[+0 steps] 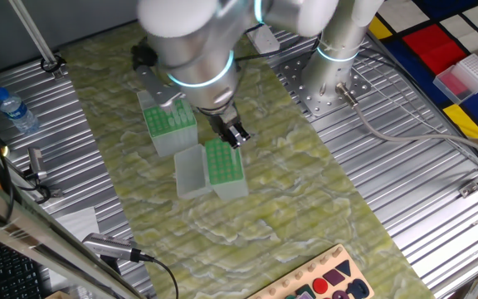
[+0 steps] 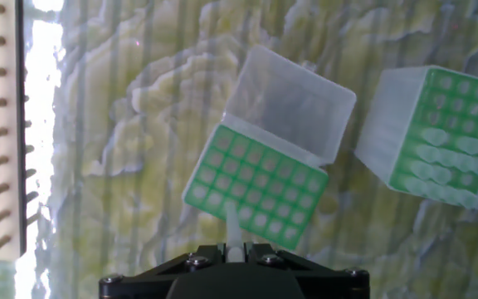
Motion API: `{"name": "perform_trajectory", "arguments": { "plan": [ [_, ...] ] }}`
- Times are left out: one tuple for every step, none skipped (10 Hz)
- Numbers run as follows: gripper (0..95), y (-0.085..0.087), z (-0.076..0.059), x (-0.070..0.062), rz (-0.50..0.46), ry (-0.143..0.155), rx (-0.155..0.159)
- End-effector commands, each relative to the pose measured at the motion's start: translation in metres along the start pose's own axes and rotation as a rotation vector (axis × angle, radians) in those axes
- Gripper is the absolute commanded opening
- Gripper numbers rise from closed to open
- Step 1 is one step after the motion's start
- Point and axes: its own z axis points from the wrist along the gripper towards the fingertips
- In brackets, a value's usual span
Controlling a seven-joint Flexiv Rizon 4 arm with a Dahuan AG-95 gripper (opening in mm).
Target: Transfer all large pipette tips from one holder to another
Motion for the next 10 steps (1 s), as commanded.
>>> {"name": "perform_trajectory", "arguments": {
  "plan": [
    [0.0, -0.003, -0.007, 0.001, -0.005, 0.038, -0.006],
    [0.0, -0.004, -0.009, 0.001, -0.006, 0.052, -0.008],
    [0.0, -0.005, -0.010, 0.002, -0.006, 0.063, -0.010],
    [0.0, -0.005, -0.014, 0.002, -0.004, 0.078, -0.011],
    [0.0, -0.005, -0.017, 0.002, -0.005, 0.086, -0.013],
    [0.0, -0.006, -0.021, 0.002, -0.006, 0.106, -0.016],
    [0.0, -0.008, -0.025, 0.003, -0.009, 0.116, -0.017],
    [0.0, -0.011, -0.028, 0.004, -0.015, 0.122, -0.019],
    [0.0, -0.014, -0.031, 0.005, -0.023, 0.123, -0.019],
    [0.0, -0.016, -0.034, 0.006, -0.027, 0.124, -0.018]
  ]
}}
